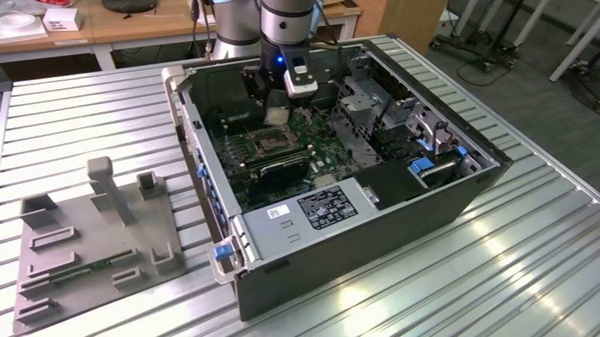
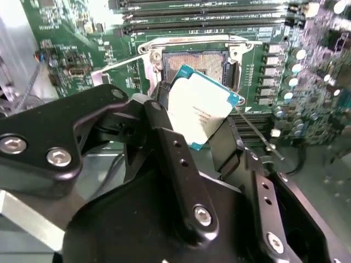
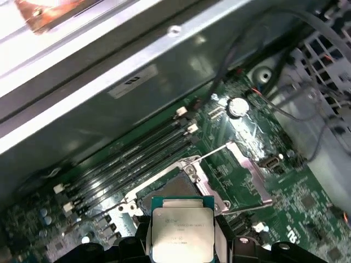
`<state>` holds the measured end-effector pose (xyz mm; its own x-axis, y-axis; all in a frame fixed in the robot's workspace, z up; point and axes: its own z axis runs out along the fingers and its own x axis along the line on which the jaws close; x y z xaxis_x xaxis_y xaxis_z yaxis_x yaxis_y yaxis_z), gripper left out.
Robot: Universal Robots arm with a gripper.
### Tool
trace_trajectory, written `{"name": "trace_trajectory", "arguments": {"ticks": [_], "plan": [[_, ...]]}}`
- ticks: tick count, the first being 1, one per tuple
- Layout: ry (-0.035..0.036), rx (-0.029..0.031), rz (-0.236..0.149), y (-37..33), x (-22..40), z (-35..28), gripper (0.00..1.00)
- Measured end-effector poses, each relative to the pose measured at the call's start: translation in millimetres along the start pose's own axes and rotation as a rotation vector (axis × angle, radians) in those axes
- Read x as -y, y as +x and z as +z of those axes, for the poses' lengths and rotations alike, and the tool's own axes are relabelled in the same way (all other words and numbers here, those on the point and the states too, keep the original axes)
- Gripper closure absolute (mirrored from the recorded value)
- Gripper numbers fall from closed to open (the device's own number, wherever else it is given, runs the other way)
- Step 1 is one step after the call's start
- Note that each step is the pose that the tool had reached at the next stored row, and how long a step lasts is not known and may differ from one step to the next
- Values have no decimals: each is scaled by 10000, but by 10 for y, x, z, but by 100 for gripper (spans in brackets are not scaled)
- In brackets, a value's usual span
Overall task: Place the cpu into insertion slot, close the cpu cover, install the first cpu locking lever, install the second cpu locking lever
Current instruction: 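Place the cpu into insertion slot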
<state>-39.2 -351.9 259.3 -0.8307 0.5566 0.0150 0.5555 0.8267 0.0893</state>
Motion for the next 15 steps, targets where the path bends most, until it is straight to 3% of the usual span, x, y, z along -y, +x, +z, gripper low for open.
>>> {"name": "trace_trajectory", "arguments": {"ticks": [15], "plan": [[-41, 244, 2731, 0, 2, 18, 46]]}}
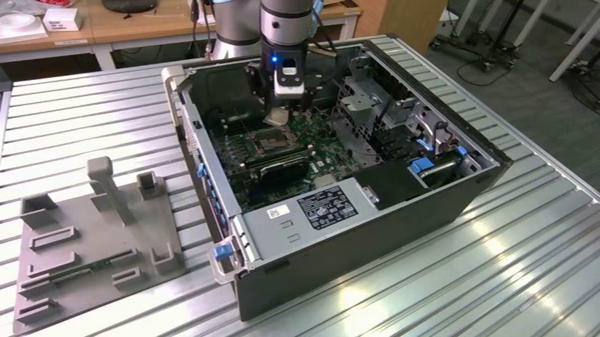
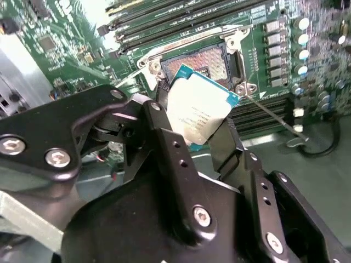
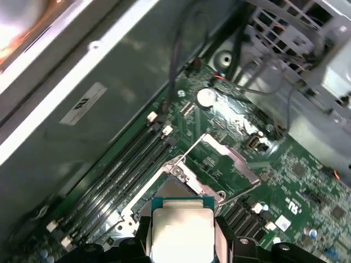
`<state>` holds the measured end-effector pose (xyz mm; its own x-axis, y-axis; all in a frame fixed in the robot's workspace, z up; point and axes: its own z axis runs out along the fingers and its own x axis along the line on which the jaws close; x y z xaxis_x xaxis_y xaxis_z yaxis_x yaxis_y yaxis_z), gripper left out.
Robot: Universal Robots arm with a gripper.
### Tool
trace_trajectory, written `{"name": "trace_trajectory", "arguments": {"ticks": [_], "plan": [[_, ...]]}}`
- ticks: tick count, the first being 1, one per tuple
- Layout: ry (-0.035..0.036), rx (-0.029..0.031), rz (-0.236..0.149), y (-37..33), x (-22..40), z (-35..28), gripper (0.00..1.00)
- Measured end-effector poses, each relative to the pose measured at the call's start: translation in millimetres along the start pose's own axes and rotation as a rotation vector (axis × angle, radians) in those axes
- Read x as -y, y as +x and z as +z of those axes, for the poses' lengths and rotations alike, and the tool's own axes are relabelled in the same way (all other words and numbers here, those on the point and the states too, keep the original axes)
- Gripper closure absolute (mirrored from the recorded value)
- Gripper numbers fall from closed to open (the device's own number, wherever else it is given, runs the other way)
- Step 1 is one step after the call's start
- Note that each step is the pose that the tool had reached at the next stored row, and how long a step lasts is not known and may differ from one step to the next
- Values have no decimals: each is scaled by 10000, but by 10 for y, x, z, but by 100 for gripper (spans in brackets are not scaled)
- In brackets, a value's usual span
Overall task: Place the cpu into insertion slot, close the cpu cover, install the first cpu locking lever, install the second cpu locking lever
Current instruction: 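Place the cpu into insertion slot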
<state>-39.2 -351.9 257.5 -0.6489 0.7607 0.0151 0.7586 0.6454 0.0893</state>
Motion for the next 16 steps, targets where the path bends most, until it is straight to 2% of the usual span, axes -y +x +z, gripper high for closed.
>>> {"name": "trace_trajectory", "arguments": {"ticks": [3, 11, 16], "plan": [[-8, 45, 508, 0, 1, 3, 46], [-10, 58, 638, 0, 0, 3, 46], [-23, 136, 1508, 0, 0, 4, 46]]}}
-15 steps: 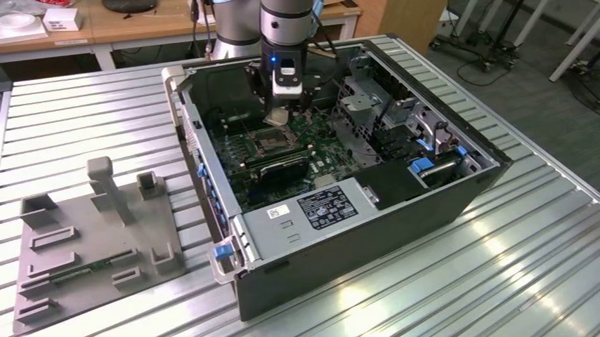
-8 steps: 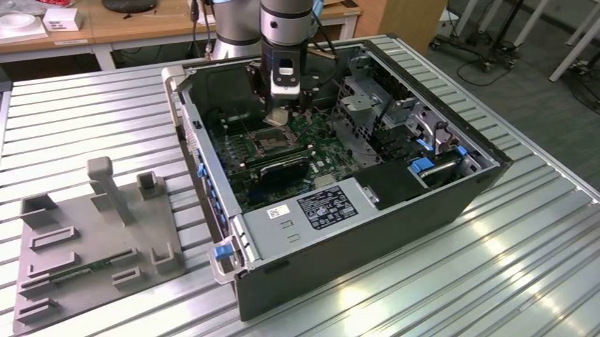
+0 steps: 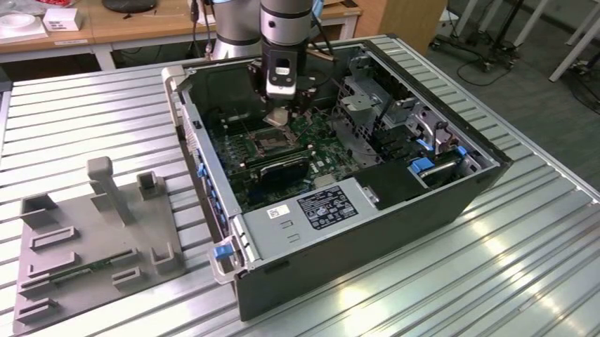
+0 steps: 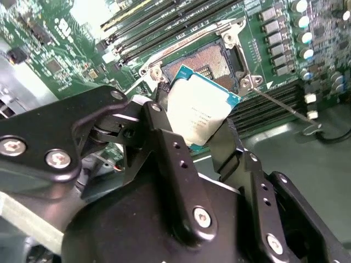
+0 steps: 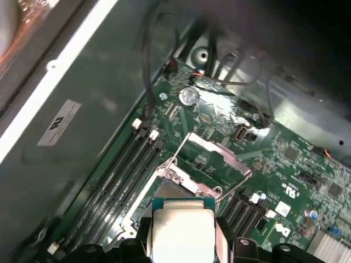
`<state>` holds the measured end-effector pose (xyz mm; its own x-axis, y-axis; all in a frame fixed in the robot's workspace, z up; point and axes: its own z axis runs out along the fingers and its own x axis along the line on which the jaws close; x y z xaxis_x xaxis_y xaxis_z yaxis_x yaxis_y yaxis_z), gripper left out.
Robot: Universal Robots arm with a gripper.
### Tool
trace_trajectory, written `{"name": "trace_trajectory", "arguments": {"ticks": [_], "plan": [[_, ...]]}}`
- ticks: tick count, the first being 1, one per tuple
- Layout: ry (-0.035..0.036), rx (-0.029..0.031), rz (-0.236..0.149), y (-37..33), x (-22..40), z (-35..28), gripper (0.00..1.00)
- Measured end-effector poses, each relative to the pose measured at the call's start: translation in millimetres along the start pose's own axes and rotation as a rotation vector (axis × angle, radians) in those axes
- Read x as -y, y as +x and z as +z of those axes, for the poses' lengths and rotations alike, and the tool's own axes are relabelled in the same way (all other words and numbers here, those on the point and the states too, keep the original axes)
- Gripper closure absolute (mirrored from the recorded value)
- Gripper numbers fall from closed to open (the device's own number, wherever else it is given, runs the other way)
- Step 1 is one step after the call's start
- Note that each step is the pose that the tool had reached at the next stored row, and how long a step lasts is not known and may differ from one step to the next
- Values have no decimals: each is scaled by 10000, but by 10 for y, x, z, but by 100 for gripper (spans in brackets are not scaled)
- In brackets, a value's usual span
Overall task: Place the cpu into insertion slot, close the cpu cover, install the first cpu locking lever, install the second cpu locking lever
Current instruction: 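Place the cpu into insertion slot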
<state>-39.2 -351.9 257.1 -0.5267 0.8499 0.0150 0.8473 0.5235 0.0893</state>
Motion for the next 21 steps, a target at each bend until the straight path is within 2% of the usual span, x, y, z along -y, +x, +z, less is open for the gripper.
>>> {"name": "trace_trajectory", "arguments": {"ticks": [4, 18, 21], "plan": [[-4, 27, 300, 0, 0, 0, 46], [-5, 29, 330, 0, 0, 1, 46], [-7, 40, 441, 0, 0, 1, 46]]}}
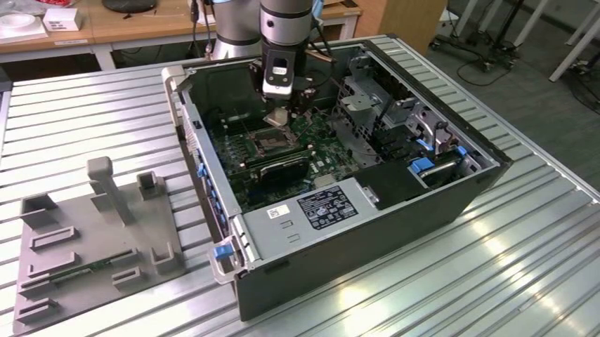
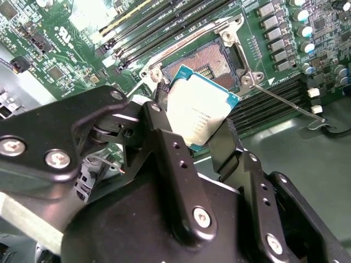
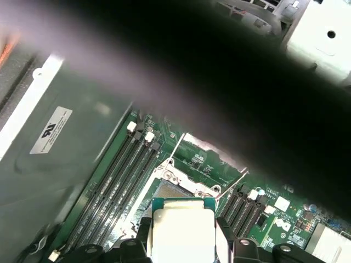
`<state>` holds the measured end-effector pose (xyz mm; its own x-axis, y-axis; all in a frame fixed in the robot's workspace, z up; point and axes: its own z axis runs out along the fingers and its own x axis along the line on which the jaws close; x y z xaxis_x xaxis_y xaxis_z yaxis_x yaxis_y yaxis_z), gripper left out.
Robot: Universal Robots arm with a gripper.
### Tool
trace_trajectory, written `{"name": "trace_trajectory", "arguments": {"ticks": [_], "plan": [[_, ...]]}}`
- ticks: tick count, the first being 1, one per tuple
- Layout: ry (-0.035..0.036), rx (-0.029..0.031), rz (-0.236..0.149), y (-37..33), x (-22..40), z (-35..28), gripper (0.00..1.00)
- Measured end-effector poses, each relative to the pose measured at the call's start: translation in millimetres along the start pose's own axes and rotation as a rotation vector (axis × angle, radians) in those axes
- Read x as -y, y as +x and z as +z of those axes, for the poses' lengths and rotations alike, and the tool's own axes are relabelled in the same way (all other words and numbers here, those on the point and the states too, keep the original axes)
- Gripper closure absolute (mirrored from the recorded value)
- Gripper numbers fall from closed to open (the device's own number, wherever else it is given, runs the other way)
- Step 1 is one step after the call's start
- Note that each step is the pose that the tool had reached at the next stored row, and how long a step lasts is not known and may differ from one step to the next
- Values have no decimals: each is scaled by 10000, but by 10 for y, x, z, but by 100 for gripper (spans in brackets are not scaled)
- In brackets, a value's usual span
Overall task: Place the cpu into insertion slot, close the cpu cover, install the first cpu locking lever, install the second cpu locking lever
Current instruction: 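Place the cpu into insertion slot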
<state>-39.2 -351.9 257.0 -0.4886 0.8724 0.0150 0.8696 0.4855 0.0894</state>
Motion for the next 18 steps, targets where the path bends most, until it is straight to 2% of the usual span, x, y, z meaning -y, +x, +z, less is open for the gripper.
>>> {"name": "trace_trajectory", "arguments": {"ticks": [2, 18], "plan": [[-5, 22, 256, 0, 0, 2, 46], [-45, 276, 3081, -1, 2, 27, 46]]}}
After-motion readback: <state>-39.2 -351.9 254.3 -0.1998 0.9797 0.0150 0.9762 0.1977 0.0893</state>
